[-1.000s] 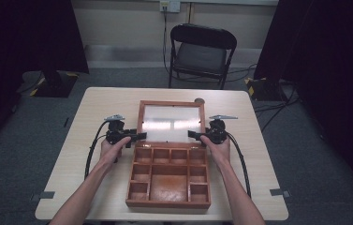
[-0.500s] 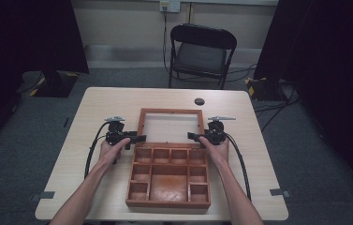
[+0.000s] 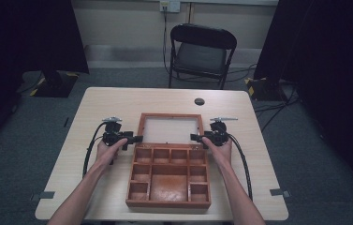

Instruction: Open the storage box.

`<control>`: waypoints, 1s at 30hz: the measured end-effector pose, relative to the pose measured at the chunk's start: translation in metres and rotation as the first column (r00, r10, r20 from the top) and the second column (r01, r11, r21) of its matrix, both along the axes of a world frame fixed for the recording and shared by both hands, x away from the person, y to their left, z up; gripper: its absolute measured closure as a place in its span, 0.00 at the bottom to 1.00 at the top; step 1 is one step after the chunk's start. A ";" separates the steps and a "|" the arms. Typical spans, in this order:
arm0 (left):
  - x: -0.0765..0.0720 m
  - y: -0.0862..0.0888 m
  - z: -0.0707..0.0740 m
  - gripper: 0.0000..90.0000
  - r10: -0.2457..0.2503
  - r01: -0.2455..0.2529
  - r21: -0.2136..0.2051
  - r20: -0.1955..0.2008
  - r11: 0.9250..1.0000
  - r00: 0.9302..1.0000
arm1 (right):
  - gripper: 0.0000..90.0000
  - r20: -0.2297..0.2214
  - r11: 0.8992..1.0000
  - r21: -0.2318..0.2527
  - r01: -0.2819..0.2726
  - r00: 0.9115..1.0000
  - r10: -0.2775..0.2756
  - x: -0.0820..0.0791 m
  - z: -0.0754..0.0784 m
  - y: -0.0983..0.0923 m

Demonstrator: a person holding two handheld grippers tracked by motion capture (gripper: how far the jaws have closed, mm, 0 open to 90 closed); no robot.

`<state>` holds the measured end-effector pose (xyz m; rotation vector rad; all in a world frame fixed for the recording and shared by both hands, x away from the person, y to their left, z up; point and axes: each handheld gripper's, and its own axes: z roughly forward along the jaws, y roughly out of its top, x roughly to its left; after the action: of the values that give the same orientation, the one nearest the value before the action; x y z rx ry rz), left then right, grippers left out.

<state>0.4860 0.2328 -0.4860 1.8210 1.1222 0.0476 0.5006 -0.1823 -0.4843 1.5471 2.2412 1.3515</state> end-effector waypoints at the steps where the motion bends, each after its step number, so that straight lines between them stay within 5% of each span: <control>1: -0.001 0.003 0.001 0.29 0.011 -0.011 0.002 0.000 1.000 1.000 | 0.18 0.005 1.000 0.004 0.008 1.000 -0.008 -0.002 0.001 -0.003; 9: -0.016 0.020 0.016 0.28 0.044 -0.046 0.038 0.051 0.998 0.998 | 0.17 0.050 1.000 -0.021 -0.002 0.999 0.003 -0.019 0.012 -0.015; 17: -0.035 0.032 0.025 0.28 0.051 -0.056 0.111 0.050 0.992 0.997 | 0.20 0.075 0.996 -0.091 0.024 0.997 -0.017 -0.043 0.021 -0.029; 23: -0.052 0.035 0.024 0.25 0.019 -0.029 0.197 0.048 0.980 0.999 | 0.19 0.062 0.986 -0.164 0.018 0.998 -0.007 -0.066 0.026 -0.044; 26: -0.064 0.037 0.023 0.27 0.014 -0.031 0.253 0.066 0.967 0.998 | 0.19 0.061 0.978 -0.205 0.031 0.998 -0.018 -0.080 0.026 -0.055; 28: -0.069 0.041 0.021 0.27 0.018 -0.032 0.250 0.057 0.968 0.998 | 0.18 0.070 0.970 -0.240 0.050 0.997 -0.034 -0.088 0.025 -0.062; 30: -0.074 0.045 0.021 0.27 0.032 -0.047 0.266 0.061 0.963 0.998 | 0.16 0.054 0.972 -0.227 0.061 0.997 -0.050 -0.093 0.024 -0.071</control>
<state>0.4123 0.2774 -0.4654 2.0214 1.1569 0.2848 0.4071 -0.2529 -0.4607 1.4705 2.2163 1.0607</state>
